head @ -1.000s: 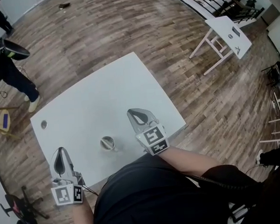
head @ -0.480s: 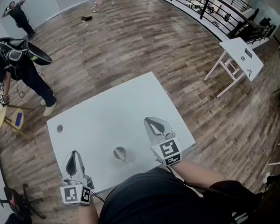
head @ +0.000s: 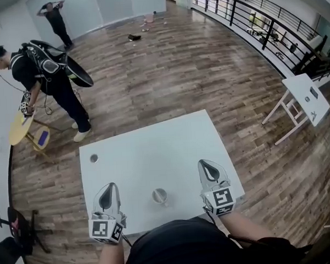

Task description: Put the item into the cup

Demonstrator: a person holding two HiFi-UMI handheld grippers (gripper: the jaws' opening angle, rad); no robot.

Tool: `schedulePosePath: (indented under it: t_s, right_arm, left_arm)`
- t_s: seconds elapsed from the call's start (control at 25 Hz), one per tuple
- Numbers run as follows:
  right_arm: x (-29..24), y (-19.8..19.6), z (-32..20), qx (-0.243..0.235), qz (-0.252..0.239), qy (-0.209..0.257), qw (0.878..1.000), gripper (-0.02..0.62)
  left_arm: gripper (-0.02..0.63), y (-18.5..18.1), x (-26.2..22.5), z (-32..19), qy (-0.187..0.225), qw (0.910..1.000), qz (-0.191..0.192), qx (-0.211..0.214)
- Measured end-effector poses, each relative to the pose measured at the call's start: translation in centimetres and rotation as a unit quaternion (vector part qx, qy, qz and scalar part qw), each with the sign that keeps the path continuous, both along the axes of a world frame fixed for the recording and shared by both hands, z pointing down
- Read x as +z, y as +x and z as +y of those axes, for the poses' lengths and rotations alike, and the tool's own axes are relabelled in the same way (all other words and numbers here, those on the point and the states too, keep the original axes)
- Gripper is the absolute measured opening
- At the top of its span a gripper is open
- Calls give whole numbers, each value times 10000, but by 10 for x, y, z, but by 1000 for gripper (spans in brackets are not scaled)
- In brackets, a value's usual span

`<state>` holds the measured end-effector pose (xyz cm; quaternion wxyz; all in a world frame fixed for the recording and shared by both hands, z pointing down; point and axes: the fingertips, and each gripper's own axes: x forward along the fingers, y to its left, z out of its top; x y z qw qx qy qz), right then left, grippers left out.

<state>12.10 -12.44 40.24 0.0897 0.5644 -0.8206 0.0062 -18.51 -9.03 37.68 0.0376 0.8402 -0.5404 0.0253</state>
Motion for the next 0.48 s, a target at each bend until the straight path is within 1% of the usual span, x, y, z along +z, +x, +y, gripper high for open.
schedulePosePath:
  t_s: [0.12,0.28,0.48]
  right_arm:
    - [-5,4,0,2,44,144,9999,3]
    - [-21,0,-2,-83,82,442,9990,3]
    - [-29,3,3,-193,196,689,9972,3]
  left_arm:
    - [0,3,-4,-1,108,9999,-59,7]
    - [0,-4,-12,-6,316,9994,-88,-129]
    - [0,-2,-5,-9,226,9995,-65,-231]
